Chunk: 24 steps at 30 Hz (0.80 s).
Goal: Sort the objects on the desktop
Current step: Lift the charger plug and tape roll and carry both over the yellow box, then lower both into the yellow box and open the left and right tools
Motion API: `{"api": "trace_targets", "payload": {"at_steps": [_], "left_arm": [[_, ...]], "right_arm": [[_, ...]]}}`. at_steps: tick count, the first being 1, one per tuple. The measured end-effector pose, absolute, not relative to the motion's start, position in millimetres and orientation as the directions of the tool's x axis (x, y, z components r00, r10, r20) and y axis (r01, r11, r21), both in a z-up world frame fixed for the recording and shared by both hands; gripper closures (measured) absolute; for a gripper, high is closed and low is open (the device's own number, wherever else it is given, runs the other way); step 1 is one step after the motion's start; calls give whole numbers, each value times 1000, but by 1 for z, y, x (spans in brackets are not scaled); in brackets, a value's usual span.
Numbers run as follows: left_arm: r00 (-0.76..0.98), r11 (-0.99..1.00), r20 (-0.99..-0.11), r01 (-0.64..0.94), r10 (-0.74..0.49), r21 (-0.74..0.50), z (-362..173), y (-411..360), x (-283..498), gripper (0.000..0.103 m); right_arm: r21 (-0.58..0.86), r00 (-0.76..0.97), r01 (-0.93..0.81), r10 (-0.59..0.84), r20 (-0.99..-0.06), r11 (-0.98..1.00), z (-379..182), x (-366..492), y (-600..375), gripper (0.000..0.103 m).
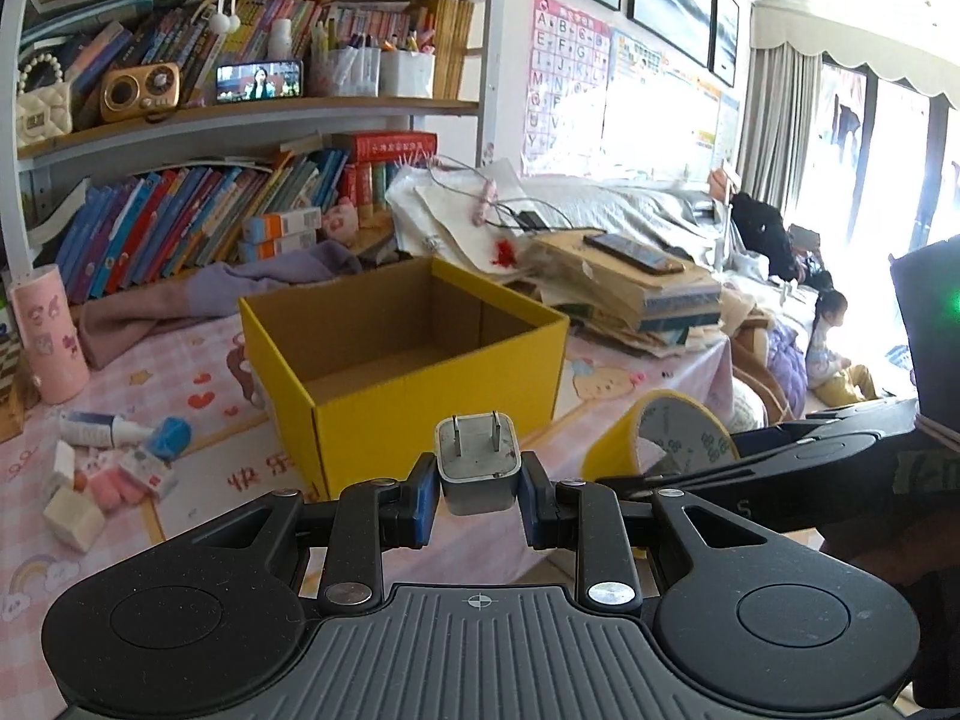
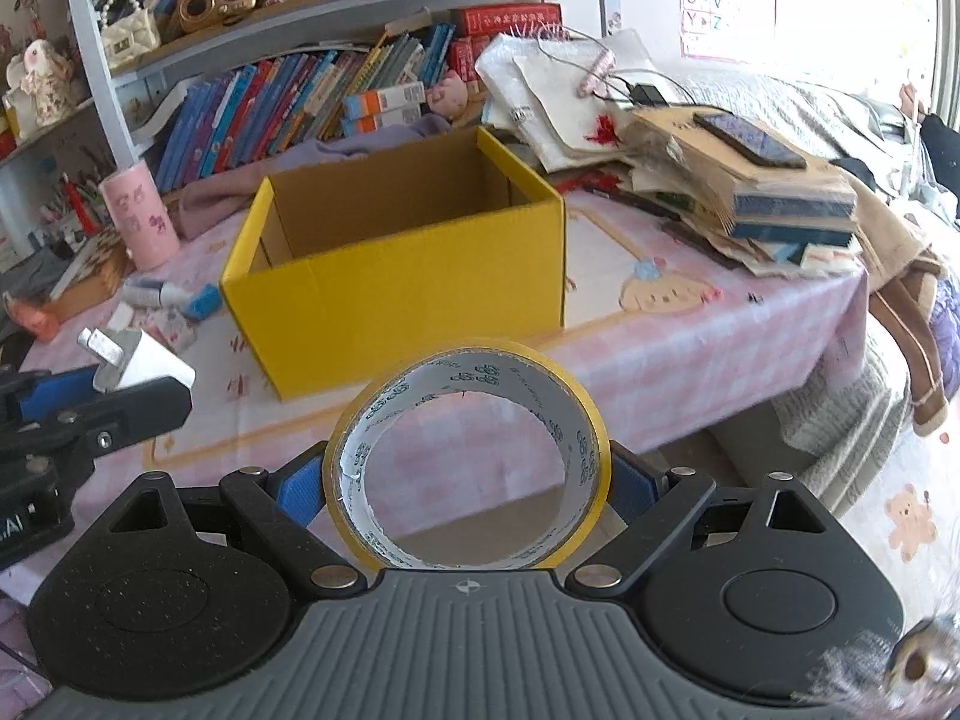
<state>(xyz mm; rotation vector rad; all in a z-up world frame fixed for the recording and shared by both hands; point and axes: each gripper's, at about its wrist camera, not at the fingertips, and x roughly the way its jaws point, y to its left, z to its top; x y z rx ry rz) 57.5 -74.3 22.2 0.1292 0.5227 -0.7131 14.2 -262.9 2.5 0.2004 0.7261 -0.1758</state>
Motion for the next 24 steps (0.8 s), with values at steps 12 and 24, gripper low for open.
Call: {"api": "trace_targets", "payload": {"at_steps": [12,24], "left_arm": [[705,805,-447,590,-550,-62,46,-89,105,77],[760,851,-429,522,-489,-45,54,-118,140,77]], "right_arm": [[100,804,116,-35,-594,988,36,78,-285,12],[74,824,-6,47,-564,997,50,136,-313,12]]}}
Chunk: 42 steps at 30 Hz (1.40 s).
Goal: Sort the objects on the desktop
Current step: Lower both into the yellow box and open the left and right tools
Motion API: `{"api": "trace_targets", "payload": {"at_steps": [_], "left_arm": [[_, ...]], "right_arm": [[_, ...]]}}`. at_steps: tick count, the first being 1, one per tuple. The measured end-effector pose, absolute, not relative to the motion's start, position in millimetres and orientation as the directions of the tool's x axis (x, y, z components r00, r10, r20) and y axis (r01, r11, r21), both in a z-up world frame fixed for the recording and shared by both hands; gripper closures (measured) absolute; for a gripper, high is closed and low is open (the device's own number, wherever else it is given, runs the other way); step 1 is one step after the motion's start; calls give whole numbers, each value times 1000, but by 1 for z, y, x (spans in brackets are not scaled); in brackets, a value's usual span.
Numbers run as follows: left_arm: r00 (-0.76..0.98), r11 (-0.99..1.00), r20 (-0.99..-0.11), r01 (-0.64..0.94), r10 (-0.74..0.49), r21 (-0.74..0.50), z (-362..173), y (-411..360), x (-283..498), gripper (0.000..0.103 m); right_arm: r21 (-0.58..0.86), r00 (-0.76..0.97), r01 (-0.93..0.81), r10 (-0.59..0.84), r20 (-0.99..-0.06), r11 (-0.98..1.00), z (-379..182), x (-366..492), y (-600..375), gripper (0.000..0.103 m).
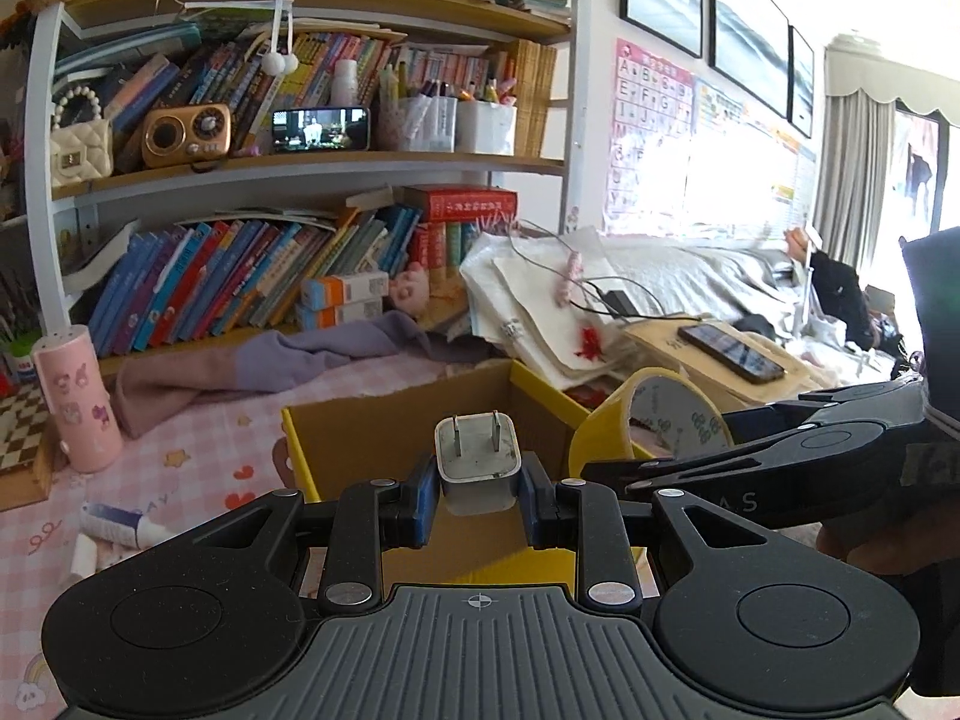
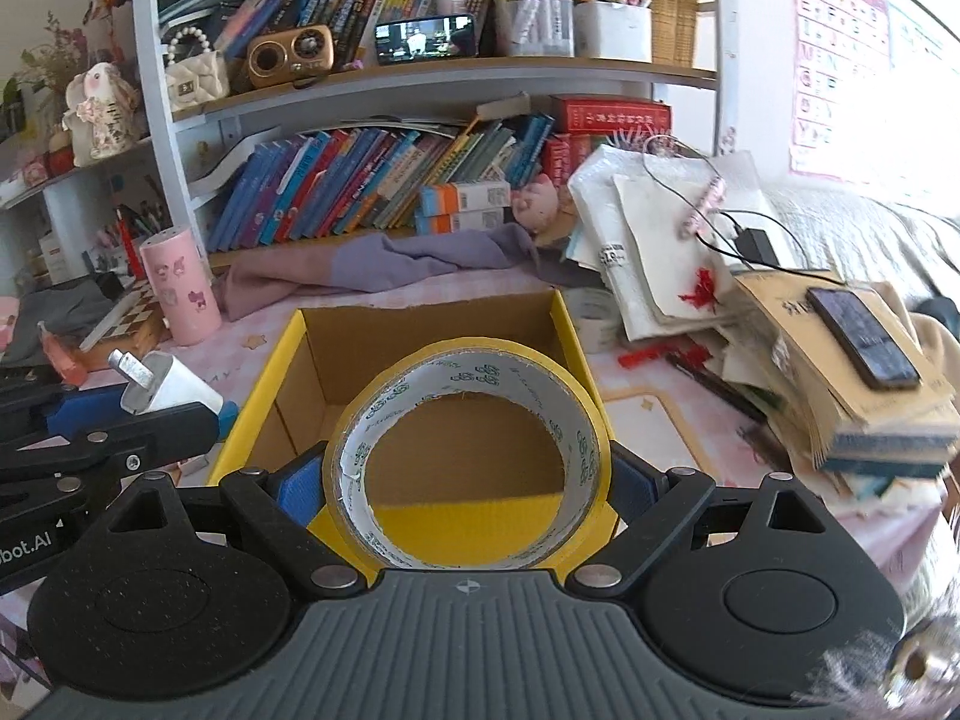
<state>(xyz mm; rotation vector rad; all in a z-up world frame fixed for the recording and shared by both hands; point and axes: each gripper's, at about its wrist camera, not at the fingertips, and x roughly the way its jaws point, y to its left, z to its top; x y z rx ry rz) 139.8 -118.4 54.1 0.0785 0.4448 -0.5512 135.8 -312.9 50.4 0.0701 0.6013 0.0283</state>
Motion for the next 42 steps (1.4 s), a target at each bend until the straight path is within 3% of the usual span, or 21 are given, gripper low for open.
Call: {"api": "trace_targets", "payload": {"at_steps": [11,32,42], "left_arm": [[777,883,-457,467,-432,-39,50,-141,175,77],[745,908,-584,419,-324,30,22,-164,259,77],[623,898,-725,439,-294,13,-7,-185,307,77]], "right_arm": [[61,788,-162,166,-593,985,44,189,-333,12],[-160,629,-560,292,-721,813,1,286,-308,12],[-241,545,-668,242,-803,705,-25,330,-293,12]]}}
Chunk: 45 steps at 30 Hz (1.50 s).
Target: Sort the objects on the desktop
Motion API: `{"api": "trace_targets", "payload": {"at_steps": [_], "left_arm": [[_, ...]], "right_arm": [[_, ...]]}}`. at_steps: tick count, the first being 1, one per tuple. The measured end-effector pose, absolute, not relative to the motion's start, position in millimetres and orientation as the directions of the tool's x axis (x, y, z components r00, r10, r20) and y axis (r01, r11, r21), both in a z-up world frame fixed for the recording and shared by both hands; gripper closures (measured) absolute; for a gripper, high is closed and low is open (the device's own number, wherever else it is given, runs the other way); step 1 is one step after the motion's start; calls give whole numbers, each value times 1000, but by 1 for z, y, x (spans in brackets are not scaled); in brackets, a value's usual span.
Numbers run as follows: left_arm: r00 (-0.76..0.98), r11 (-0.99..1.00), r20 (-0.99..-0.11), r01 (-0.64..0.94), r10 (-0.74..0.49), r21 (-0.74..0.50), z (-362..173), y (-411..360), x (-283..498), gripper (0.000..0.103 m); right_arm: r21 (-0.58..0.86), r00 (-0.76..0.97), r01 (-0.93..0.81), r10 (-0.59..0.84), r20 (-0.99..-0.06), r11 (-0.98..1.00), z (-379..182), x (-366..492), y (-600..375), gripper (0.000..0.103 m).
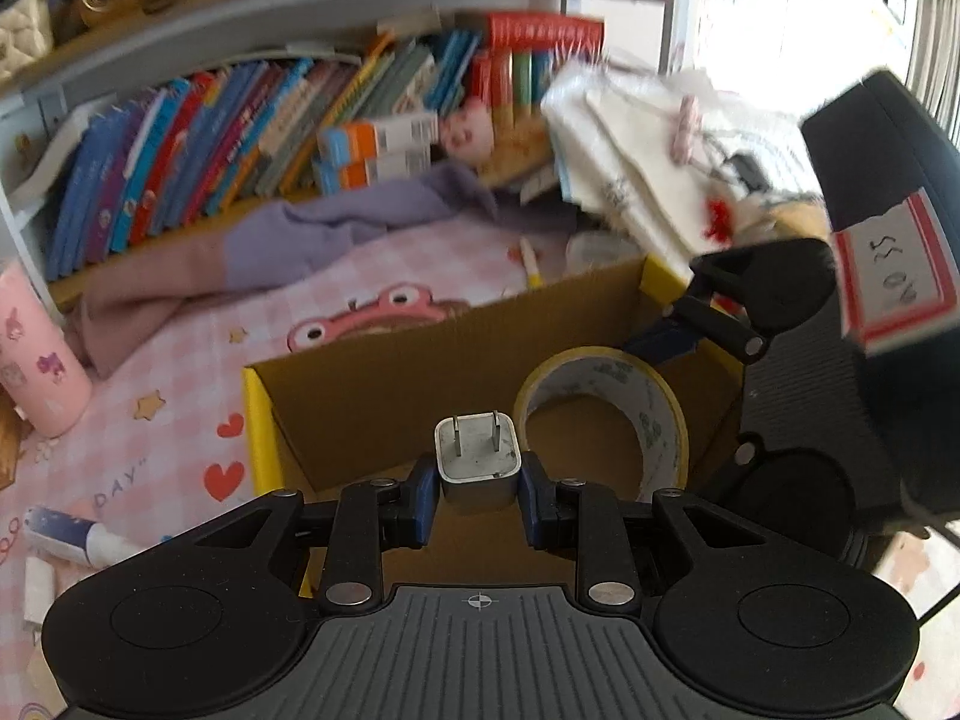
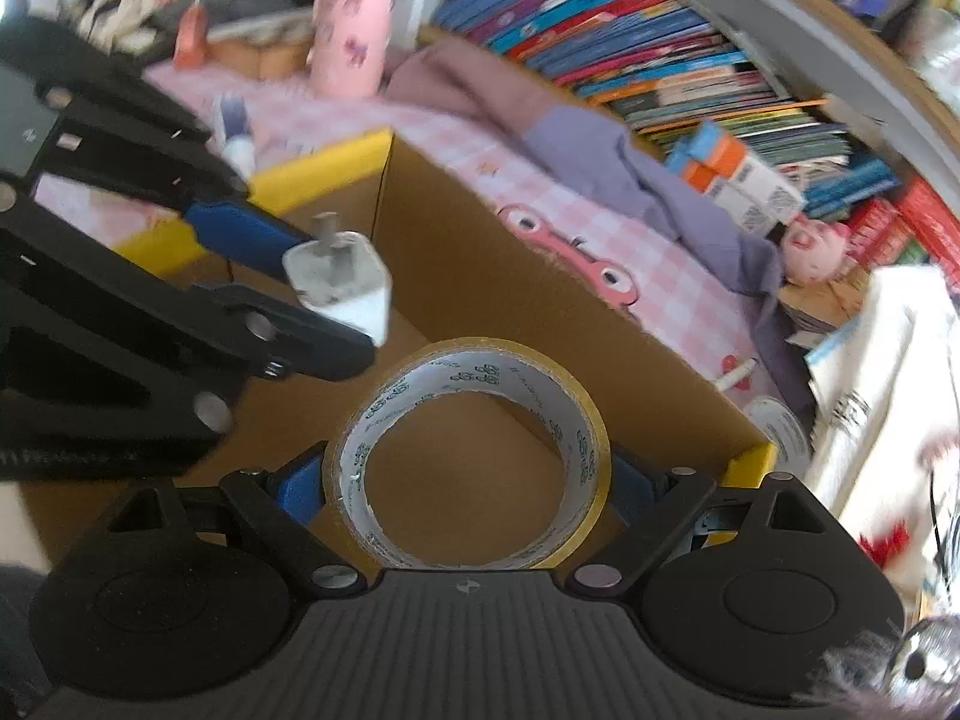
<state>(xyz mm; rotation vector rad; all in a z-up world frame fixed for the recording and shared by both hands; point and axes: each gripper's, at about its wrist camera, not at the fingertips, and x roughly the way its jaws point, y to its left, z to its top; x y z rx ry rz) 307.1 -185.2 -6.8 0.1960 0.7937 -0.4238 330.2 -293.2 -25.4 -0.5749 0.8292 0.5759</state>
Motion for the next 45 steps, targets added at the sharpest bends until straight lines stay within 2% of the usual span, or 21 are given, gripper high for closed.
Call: {"api": "trace_targets", "payload": {"at_steps": [4,11,24,26,30,32,35,45], "left_arm": [[589,896,-758,444,-279,16,-19,-191,317,77],[543,916,-804,402,-241,-3,-29,-190,326,76],[543,920,-805,392,-240,-10,-29,-189,325,74],[550,916,-797,401,-249,-10,-27,-190,323,64],[602,914,-760,404,-244,26,-22,-191,314,57],[624,923,-746,383,-231,34,-18,-189,312,41],[637,930,-727,367,-257,-7,-10,-179,309,27],[697,933,-658,358,-286,-27,9,-158,284,25]], "right_arm": [[-246,489,-714,215,-846,656,-42,347,-286,12],[-165,360,-739,175,-916,653,-57,368,-281,12],[-179,335,-766,145,-931,618,-64,365,-272,12],[-188,339,-770,142,-930,609,-65,364,-271,12],[-205,360,-769,144,-922,606,-63,361,-270,11],[-208,367,-765,148,-918,609,-62,359,-271,10],[-217,389,-755,156,-908,619,-57,356,-274,9],[-218,464,-683,184,-867,697,-27,346,-286,7]]}}
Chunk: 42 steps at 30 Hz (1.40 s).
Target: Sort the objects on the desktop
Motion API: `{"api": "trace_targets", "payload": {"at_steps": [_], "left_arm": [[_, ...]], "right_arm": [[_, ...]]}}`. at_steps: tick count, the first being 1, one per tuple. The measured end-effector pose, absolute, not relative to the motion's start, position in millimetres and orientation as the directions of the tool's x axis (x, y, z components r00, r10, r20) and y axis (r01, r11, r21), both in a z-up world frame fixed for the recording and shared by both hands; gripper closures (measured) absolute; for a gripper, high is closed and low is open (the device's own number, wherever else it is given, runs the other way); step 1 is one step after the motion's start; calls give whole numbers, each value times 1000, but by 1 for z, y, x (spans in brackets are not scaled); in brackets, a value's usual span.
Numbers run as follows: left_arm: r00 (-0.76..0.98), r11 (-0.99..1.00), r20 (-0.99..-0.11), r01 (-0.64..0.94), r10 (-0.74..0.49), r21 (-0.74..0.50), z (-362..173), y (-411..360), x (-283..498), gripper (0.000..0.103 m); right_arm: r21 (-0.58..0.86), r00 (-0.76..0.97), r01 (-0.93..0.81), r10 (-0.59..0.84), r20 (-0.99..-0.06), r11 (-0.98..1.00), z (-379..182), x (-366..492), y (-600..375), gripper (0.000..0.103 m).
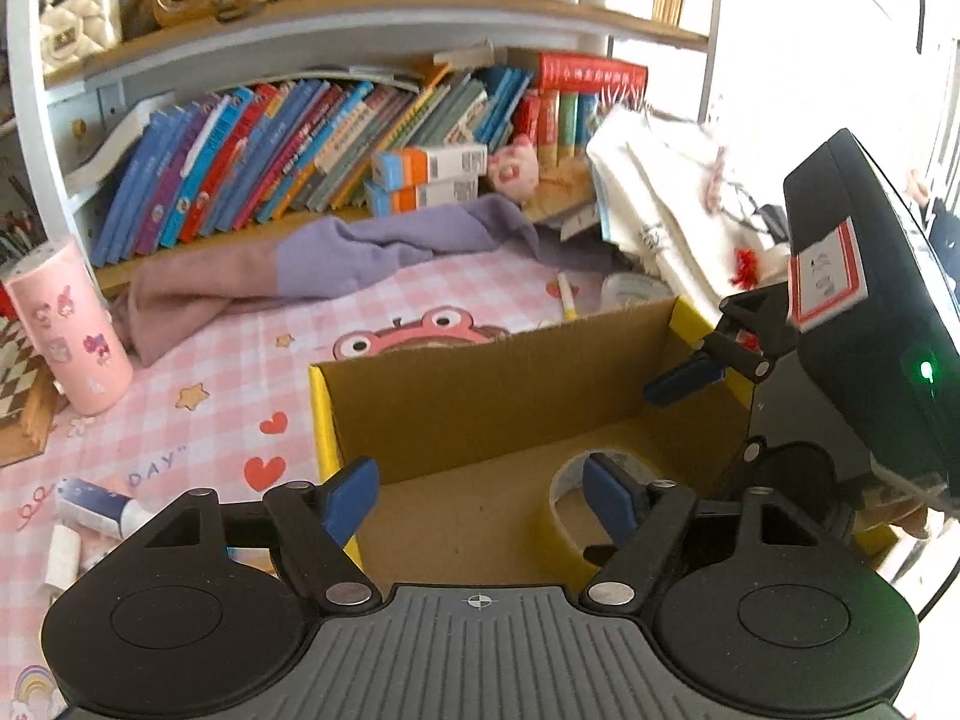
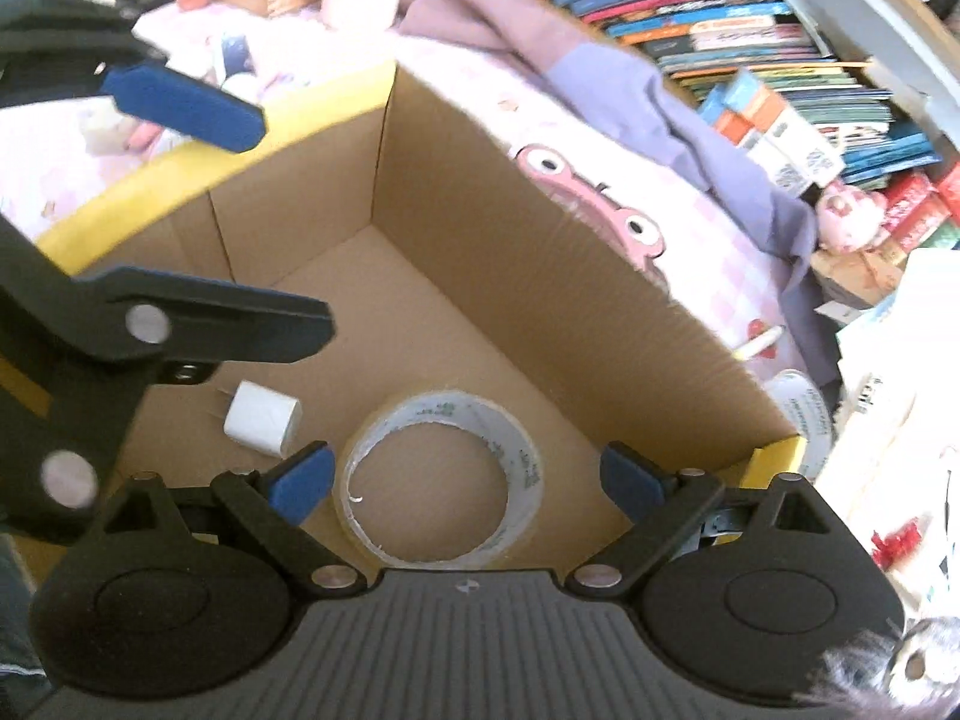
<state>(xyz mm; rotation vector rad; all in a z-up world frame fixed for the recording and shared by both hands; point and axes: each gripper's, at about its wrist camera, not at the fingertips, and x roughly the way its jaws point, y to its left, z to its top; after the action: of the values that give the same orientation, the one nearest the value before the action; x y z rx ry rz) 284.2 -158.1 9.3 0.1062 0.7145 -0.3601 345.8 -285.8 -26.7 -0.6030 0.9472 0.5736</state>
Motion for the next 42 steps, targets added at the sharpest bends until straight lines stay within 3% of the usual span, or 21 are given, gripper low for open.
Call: {"api": "trace_targets", "payload": {"at_steps": [11,21,36,42], "left_arm": [[778,940,-550,338,-303,-41,41,-112,233,19],[818,948,-486,308,-308,-82,51,-52,183,17],[810,954,-521,299,-269,-27,23,7,104,15],[799,970,-569,242,-197,3,6,30,79,14]], "right_arm": [[-162,619,-501,221,-754,850,20,292,-290,8],[-111,763,-264,137,-632,958,40,218,-278,8],[-33,804,-62,30,-594,998,16,111,-222,8],[23,806,14,2,-592,1000,-2,80,-192,8]]}}
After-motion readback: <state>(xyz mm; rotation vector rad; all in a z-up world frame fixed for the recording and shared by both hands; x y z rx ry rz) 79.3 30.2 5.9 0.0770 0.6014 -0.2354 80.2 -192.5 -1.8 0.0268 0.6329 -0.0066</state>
